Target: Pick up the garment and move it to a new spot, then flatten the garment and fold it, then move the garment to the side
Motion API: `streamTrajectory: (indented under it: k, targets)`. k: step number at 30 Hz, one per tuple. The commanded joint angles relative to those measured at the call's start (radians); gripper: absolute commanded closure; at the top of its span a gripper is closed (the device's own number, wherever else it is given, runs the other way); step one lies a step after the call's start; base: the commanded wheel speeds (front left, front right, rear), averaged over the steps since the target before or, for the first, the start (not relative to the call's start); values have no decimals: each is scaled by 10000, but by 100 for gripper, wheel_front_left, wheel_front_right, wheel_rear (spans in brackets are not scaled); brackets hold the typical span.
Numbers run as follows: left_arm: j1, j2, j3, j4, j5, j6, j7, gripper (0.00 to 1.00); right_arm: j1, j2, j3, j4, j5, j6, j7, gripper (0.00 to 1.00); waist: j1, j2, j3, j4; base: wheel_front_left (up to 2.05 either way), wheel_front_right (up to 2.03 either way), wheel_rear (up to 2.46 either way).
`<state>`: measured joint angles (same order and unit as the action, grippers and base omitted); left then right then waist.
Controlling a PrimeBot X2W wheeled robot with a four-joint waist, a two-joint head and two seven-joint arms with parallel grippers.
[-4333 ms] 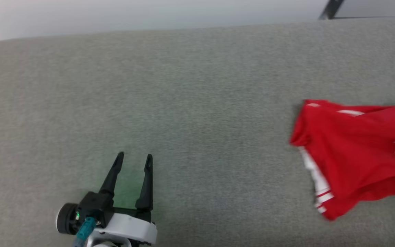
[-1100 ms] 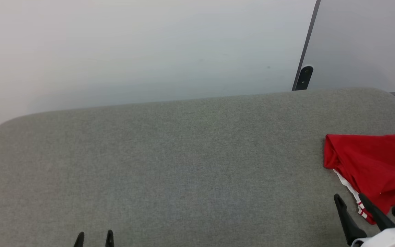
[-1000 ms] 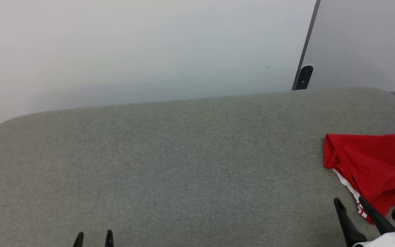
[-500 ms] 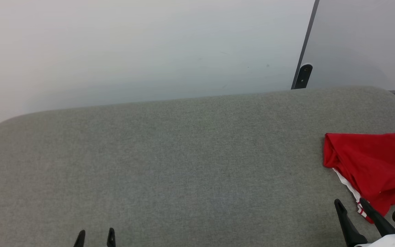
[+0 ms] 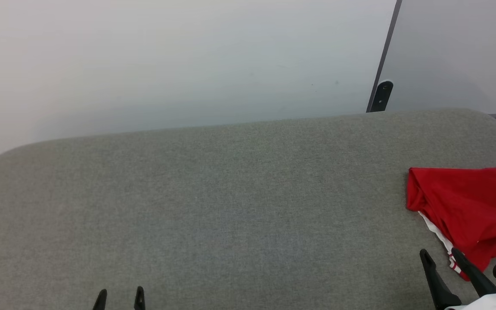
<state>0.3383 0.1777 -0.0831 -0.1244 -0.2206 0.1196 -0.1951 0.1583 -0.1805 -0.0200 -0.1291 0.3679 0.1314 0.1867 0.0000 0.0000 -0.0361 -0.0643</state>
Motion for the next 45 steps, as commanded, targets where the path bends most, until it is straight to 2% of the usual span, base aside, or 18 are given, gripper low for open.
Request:
streamTrajectory:
  k: [1, 3, 4, 8, 26, 45]
  targets:
    - [82, 36, 4, -41, 10, 53, -65, 0, 124, 36, -18, -42, 27, -17, 14, 0, 0, 0, 1, 2, 0, 0, 0]
    - [81, 51, -2, -56, -1, 55, -80, 0, 134, 41, -15, -49, 39, -17, 17, 0, 0, 0, 3, 8, 0, 0, 0]
    - [0, 16, -11, -15, -6, 4, -49, 100, 8, 14, -1, -7, 6, 0, -2, 100, 0, 0, 4, 8, 0, 0, 0]
    - [-9, -114, -84, 324, -107, -17, 26, 100, 6, 111, 32, 397, 78, 0, -5, 100, 0, 0, 5, 11, 0, 0, 0]
    - [-1056, -199, 158, 1101, -3558, -596, 545, 100, -648, 387, -205, 1167, 2979, -2, -180, 100, 0, 0, 61, 102, 0, 0, 0]
    - [-1977, -324, 428, 1801, -6437, -1110, 1047, 100, -1203, 625, -404, 1831, 5455, -4, -327, 100, 0, 0, 120, 199, 0, 0, 0]
